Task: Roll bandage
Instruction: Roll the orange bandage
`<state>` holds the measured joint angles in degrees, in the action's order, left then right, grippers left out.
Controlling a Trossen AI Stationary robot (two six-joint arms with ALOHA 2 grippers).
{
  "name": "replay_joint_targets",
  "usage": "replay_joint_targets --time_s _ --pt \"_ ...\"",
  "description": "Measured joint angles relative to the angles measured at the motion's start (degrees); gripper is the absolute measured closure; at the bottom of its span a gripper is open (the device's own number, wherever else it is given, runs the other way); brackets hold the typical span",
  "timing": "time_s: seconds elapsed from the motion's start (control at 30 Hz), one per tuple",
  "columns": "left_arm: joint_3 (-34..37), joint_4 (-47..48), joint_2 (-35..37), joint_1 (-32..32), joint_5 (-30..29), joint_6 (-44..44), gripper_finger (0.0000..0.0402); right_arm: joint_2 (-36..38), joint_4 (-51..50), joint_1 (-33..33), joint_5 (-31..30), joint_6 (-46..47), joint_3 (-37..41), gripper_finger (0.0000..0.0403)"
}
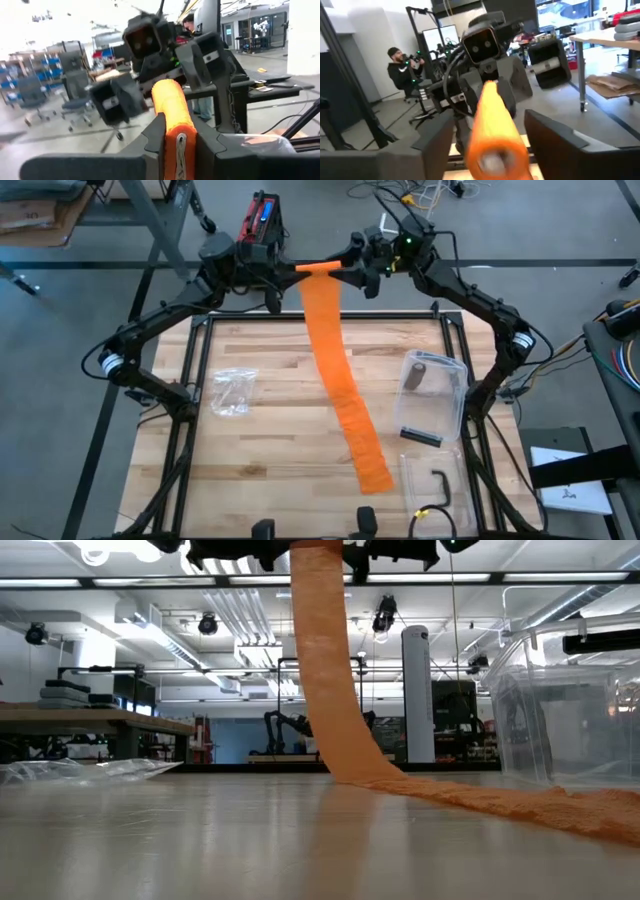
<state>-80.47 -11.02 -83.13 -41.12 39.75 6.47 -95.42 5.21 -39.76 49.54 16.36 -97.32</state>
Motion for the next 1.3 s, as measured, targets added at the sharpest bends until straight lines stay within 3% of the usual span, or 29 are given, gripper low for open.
replay_joint_targets --time_s 0.17,0.33,0.53,0.9,1.3 --pt "0.0 -0.06 0.26 0.65 -0.02 1.62 0.0363 -0.37 -0.2 0.03 0.42 -0.74 0.09 0.0116" --pt "0.0 -0.41 0.26 0.64 -0.07 2.24 0.0361 -0.37 1.19 0.37 -0.05 1.35 0.09 0.0109" --pt "0.0 -1.39 0.26 0.72 -0.22 1.65 0.036 -0.37 1.08 0.53 -0.04 3.16 0.09 0.0151" --pt "0.0 -1.27 0.26 0.69 -0.26 0.57 0.0359 -0.37 1.1 0.52 -0.17 1.62 0.09 0.029" --pt "0.0 -1.45 0.26 0.67 -0.39 0.45 0.0355 -0.37 1.1 0.52 -1.49 0.04 0.09 0.0279"
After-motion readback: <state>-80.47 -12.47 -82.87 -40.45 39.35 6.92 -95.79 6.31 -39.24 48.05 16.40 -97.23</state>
